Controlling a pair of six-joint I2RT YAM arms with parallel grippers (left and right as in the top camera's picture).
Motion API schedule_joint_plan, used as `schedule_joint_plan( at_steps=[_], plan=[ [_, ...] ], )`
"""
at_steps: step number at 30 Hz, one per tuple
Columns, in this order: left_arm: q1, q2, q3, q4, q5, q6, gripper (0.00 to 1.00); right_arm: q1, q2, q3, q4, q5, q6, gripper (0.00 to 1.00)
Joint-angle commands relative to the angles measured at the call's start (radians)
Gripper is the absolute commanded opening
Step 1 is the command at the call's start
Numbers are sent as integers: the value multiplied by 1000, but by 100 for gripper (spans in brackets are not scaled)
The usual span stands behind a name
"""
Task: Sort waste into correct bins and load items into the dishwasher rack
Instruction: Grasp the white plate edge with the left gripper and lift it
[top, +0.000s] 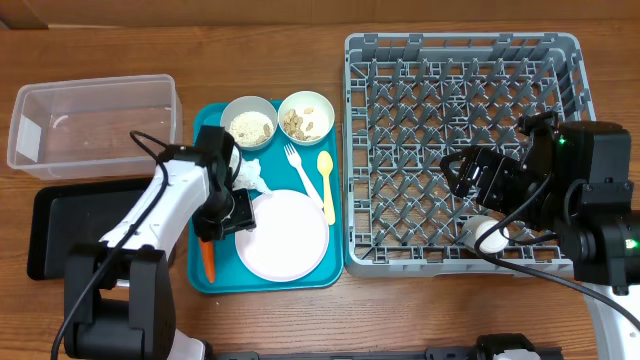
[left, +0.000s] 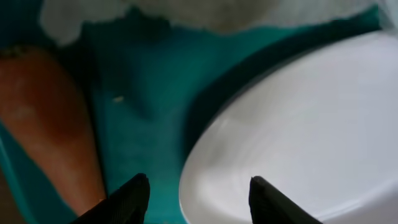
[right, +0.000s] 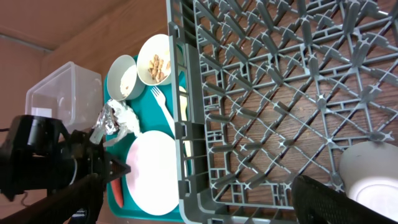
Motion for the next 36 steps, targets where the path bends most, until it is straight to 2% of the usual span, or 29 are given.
schedule_joint_plan(
  at_steps=[1, 4, 6, 7, 9, 10, 13, 17, 20, 21, 23, 27, 32, 36],
  plan=[
    [4, -7, -55, 64, 12, -19, 52, 4, -5, 15, 3, -5, -12, 100],
    [4, -7, -97, 117, 10, -19, 51, 4, -5, 15, 2, -5, -12, 100],
    [4, -7, -126, 144, 8, -20, 46, 4, -5, 15, 2, -5, -12, 100],
    [4, -7, -148, 155, 8, -23, 32, 3, -5, 15, 2, -5, -12, 100],
    [4, -7, -152, 150, 8, -27, 11, 3, -5, 15, 2, -5, -13, 100],
    [4, -7, -152, 149, 8, -27, 4, 3, -5, 15, 2, -5, -13, 100],
    [7, -7, -144, 133, 10, -27, 4, 3, -5, 15, 3, -5, -12, 100],
    [7, -9, -74, 29, 12, -18, 4, 3, -5, 15, 3, -5, -13, 100],
    [7, -23, 23, -93, 12, -7, 4, 3, -5, 15, 2, 3, -13, 100],
    [7, -40, 101, -192, 11, -5, 4, 3, -5, 15, 2, 3, -13, 100],
    [7, -59, 191, -295, 10, 2, 4, 3, -5, 15, 0, 3, -13, 100],
    [7, -103, 357, -420, 3, 31, 4, 3, -5, 15, -2, 16, -16, 100],
    [7, -163, 518, -420, 29, 101, 4, 4, -5, 15, 0, -9, -51, 100],
    [4, -210, 543, -308, 216, 253, 4, 4, -4, 15, 29, -251, -246, 99]
  ],
)
